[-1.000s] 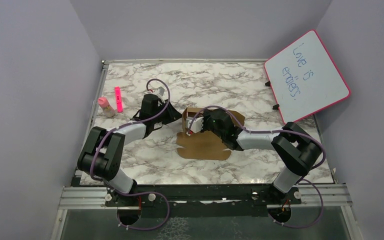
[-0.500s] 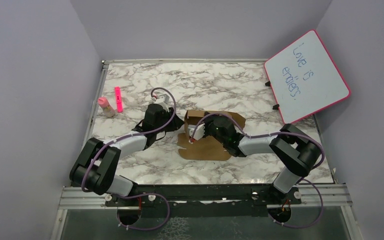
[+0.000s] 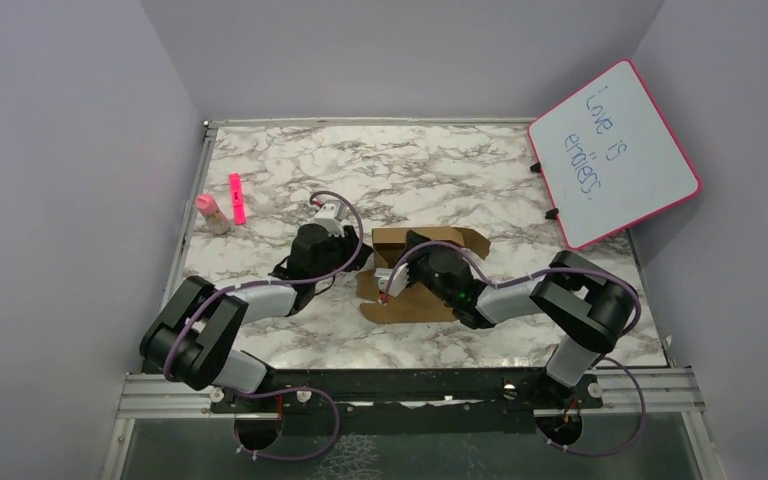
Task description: Fold the paper box
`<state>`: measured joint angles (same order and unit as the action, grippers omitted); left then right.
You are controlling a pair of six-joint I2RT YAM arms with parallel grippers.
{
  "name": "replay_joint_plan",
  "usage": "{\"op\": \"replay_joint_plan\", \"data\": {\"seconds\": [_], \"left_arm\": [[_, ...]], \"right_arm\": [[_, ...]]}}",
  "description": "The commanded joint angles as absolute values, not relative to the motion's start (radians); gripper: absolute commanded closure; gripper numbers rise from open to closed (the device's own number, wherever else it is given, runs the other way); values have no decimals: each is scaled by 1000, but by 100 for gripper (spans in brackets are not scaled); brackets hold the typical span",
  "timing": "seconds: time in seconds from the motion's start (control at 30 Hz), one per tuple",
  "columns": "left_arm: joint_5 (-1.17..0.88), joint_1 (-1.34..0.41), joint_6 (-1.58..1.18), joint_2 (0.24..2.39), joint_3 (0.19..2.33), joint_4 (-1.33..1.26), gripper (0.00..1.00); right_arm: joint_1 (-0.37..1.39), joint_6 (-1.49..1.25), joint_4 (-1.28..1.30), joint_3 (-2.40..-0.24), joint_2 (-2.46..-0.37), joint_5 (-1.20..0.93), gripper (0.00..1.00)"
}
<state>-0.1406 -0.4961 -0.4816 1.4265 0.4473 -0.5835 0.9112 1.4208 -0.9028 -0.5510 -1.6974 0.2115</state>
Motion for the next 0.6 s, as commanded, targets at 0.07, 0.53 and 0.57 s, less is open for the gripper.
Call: {"op": "replay_joint_plan", "data": {"seconds": [0.07,0.53,0.57], "left_arm": [[-129,-522,-422,1428,410,-716,58],[-132,-525,-357,1405,323,-816,47],[-132,-525,-349,1406,318,-828,46]], "right_arm": [[923,1459,-951,-535,-1734,245,94],[940,1494,-1023,-522,-1796,260,95],[940,1494,-1024,-522,-1797,262,95]]}}
